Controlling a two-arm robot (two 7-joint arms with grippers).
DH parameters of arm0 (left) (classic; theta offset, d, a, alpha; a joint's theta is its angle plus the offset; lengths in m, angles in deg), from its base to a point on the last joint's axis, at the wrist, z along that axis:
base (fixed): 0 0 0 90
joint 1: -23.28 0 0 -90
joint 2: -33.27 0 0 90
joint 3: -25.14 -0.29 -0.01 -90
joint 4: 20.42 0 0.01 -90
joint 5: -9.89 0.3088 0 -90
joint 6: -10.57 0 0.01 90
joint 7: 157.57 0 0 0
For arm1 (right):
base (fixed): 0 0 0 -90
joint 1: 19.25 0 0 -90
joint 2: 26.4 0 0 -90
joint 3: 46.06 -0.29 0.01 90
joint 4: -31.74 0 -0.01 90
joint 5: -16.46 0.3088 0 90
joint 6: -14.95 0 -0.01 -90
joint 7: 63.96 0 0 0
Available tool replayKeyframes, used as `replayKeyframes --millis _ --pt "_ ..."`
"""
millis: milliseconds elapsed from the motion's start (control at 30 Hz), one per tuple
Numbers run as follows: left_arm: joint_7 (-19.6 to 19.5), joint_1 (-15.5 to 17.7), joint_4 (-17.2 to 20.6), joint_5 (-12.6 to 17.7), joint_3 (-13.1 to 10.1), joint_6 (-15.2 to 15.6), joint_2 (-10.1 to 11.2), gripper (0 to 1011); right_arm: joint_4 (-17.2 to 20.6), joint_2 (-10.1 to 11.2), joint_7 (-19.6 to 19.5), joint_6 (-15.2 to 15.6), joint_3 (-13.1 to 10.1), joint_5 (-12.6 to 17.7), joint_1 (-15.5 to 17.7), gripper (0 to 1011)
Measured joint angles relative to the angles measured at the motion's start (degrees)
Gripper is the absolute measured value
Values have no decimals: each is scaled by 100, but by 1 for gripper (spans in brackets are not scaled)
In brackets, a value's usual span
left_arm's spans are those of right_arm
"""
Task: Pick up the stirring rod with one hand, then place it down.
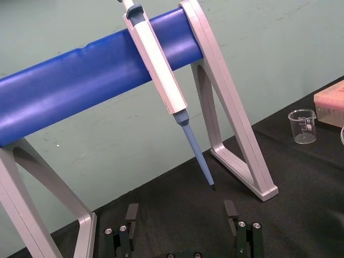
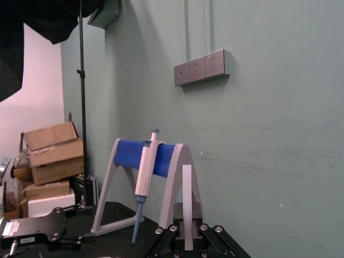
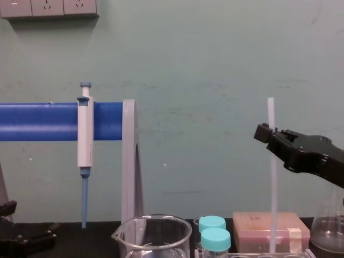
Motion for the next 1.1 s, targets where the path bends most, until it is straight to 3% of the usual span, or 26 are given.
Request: replayKeyframes --millis 367,1100 --pt "0 0 0 0 0 0 0 1000 -422 -188 -61 -222 137 -290 -177 71" --pt "0 0 0 0 0 0 0 1000 -1035 -418 -254 -323 238 -753 -263 71"
